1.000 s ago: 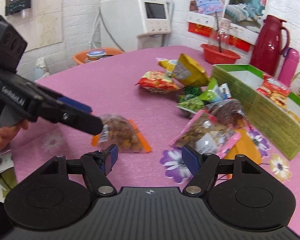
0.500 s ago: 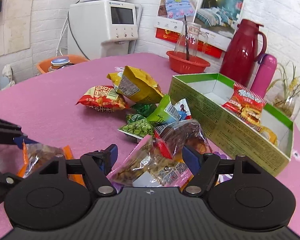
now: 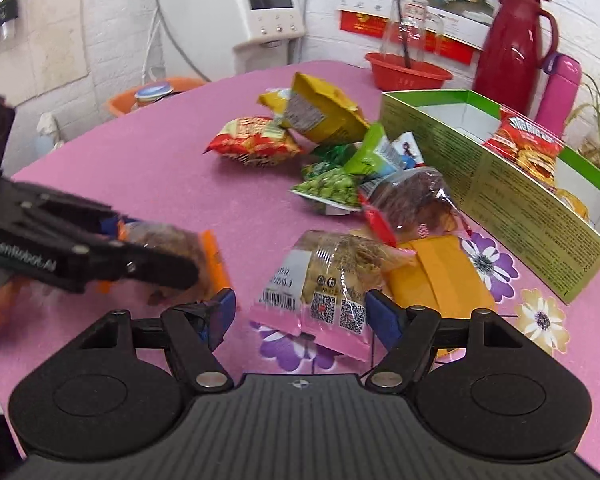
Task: Organize snacks
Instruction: 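Grasp the clear bread-roll packet with the left tool while right tool grasps another packet, then carry both packets into the green box and open both tools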
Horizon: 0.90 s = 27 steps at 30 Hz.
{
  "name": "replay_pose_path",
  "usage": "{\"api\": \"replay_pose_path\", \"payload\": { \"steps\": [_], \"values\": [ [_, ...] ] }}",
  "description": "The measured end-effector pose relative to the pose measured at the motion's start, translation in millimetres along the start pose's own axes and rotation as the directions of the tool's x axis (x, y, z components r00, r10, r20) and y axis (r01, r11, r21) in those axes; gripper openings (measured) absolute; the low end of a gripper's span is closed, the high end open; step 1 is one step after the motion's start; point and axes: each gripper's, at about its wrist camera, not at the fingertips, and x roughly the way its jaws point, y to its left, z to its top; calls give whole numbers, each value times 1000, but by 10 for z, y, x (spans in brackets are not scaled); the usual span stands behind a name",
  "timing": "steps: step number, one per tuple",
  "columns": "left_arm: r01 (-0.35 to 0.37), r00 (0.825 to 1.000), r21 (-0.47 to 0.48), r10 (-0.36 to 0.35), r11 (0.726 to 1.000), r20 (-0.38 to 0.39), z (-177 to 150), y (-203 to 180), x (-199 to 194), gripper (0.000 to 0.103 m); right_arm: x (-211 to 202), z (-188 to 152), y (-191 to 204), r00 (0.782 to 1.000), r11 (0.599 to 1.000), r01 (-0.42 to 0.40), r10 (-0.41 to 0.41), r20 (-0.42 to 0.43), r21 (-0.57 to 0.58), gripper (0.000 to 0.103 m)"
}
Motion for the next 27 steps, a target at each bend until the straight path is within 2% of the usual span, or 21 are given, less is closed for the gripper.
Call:
{"api": "replay_pose_path", "payload": {
  "steps": [2,6,12,13,18,20,22,23,25,27],
  "values": [
    [-4,1000,2,4,1000,0,-5,-5,-2,37,21,24,27,1000,1000,16,-16,6,-8,103],
    [-2,1000,0,2,1000,-1,-20,-6,-19,40,76,99,-8,1000,999,15,-15,7,50,103],
    [10,1000,-7,-10,1000,0,-25,18,-34,38,161,116,-58,1000,993,30,-29,-9,114,103],
    [11,1000,-8,-11,1000,1,-25,20,-34,39,165,109,-65,999,992,37,-35,-14,119,92],
    [14,1000,-14,-14,1000,4,-22,29,-31,41,129,88,-67,1000,992,31,-31,-6,120,84],
    [19,1000,-16,-19,1000,5,-21,33,-28,45,116,76,-65,1000,993,22,-21,-9,120,84],
    [26,1000,-20,-26,999,7,-22,33,-26,55,80,47,-60,1000,992,18,-17,-11,121,83],
    [25,1000,-19,-25,999,8,-22,26,-24,56,57,30,-58,1000,992,19,-17,-13,121,83],
    [22,1000,-15,-21,1000,8,-20,15,-17,54,7,-10,-61,1000,992,15,-13,-16,125,83],
    [19,1000,-9,-19,1000,7,-16,7,-8,47,-32,-42,-57,1000,992,15,-13,-18,126,84]
  ]
}}
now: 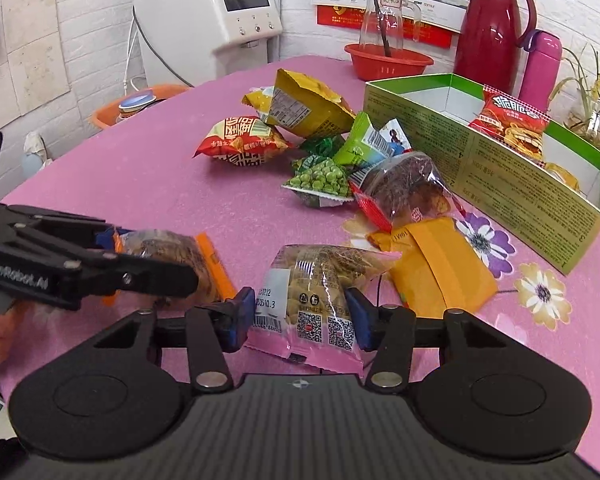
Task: Organize snacks
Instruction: 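Carry both packets into the green box and open both tools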
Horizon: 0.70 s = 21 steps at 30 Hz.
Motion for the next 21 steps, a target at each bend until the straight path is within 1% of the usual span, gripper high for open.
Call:
{"api": "replay_pose_path", "payload": {
  "steps": [3,4,7,9,11,12,14,15,18,21],
  "values": [
    [-1,1000,-1,1,1000,0,3,-6,19,47,-2,-4,9,1000,1000,-3,3,4,6,87],
    [-4,1000,0,4,1000,0,4,-9,21,51,7,3,13,1000,1000,-4,4,9,8,89],
    [-8,1000,7,8,1000,0,-1,-33,27,56,59,26,25,1000,1000,-13,12,13,18,93],
    [-11,1000,10,11,1000,1,-3,-42,29,57,94,34,42,1000,1000,-11,11,7,17,94],
    [-11,1000,9,11,1000,2,-1,-41,36,57,104,26,49,1000,1000,-5,5,11,15,91],
    [-11,1000,9,11,1000,3,-2,-41,40,54,100,20,54,1000,1000,-3,3,13,11,90],
    [-18,1000,16,18,1000,4,3,-48,52,44,83,2,64,1000,1000,-1,1,21,2,86],
    [-20,1000,16,20,1000,1,4,-47,62,35,72,-9,67,1000,1000,-2,2,25,-3,85],
    [-11,1000,6,11,1000,1,0,-40,64,31,30,-28,81,999,1000,-10,10,31,-7,81],
    [-8,1000,-5,8,1000,-1,9,-34,64,30,-13,-35,90,999,1000,-9,9,40,-13,81]
  ]
}}
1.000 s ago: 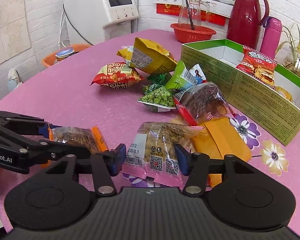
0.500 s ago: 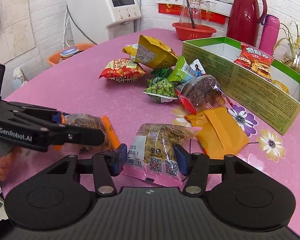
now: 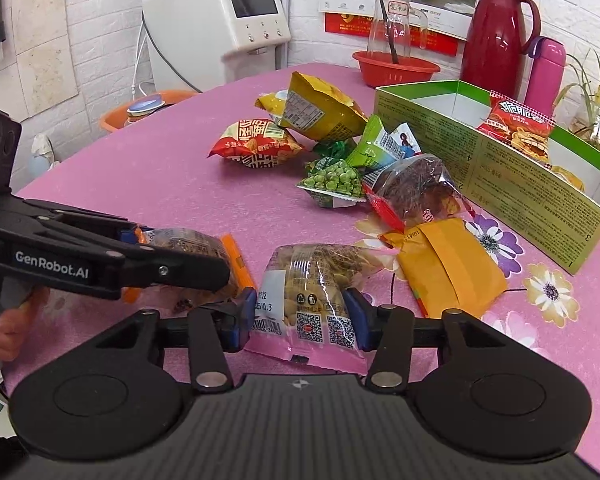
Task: Organize snacks
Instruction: 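Carry both packets into the green box and open both tools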
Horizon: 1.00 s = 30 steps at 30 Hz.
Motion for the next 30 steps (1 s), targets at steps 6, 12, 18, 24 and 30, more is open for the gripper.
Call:
{"api": "replay_pose_path", "payload": {
  "steps": [6,12,18,24,30],
  "values": [
    [11,1000,5,-11,1000,7,40,-59,-51,30,-119,24,-23,999,1000,3,-4,37,9,80],
    [12,998,41,-14,999,57,206,-171,-161,30,-296,104,-65,994,1000,10,-11,105,12,80],
    [8,993,68,-16,998,115,479,-281,-201,30,-462,241,-205,980,999,50,-53,192,18,80],
    [6,986,120,-25,993,163,801,-456,-129,30,-591,364,-415,959,993,112,-119,258,41,80],
    [22,984,141,-46,990,174,1053,-559,10,30,-663,403,-672,937,982,168,-187,296,89,80]
  ]
}}
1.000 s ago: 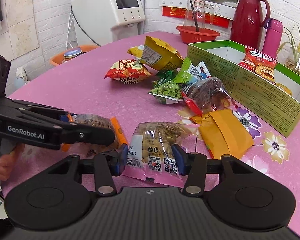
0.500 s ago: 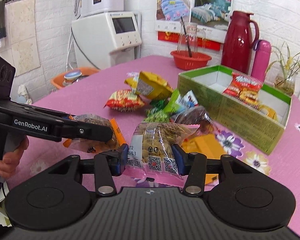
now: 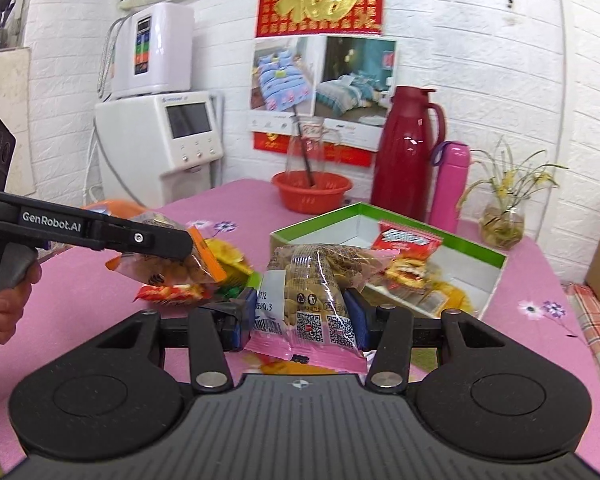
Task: Organize snacks
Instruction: 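Carry both packets into the green box and open both tools, then move the left tool back to the snack pile above the orange packet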
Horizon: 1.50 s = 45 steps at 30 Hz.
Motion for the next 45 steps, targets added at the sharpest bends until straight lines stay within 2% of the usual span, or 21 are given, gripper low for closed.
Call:
{"api": "replay_pose_path", "payload": {
  "steps": [8,16,25,31,38,39,40,41,42,45],
  "values": [
    [-10,1000,14,10,1000,-2,296,8,364,30,163,69,-451,992,990,128,-129,12,55,80],
    [-36,999,-22,35,999,-19,626,146,1043,30,572,156,-871,974,970,226,-225,-19,87,80],
    [-41,996,-105,33,994,-80,786,456,1788,30,1127,205,-1037,959,959,282,-281,-18,38,81],
    [-41,996,-123,30,992,-89,833,578,1976,30,1380,248,-1144,946,945,324,-324,-11,34,81],
    [-59,992,-123,45,991,-116,777,619,2075,31,1526,183,-1126,953,953,302,-301,-42,25,82],
    [-64,993,-121,51,991,-109,769,617,2070,38,1529,173,-1127,957,957,288,-287,-45,25,83],
    [-62,994,-117,51,991,-100,767,611,2057,72,1525,166,-1125,960,960,279,-277,-47,26,92],
    [-63,994,-116,52,991,-92,764,603,2034,93,1513,161,-1124,960,961,275,-274,-50,25,103],
    [-69,995,-117,60,991,-80,760,591,2003,103,1499,159,-1116,961,962,274,-272,-48,25,103],
    [-73,997,-99,70,992,-36,772,526,1911,103,1443,174,-1107,963,963,267,-265,-43,34,103]
  ]
}}
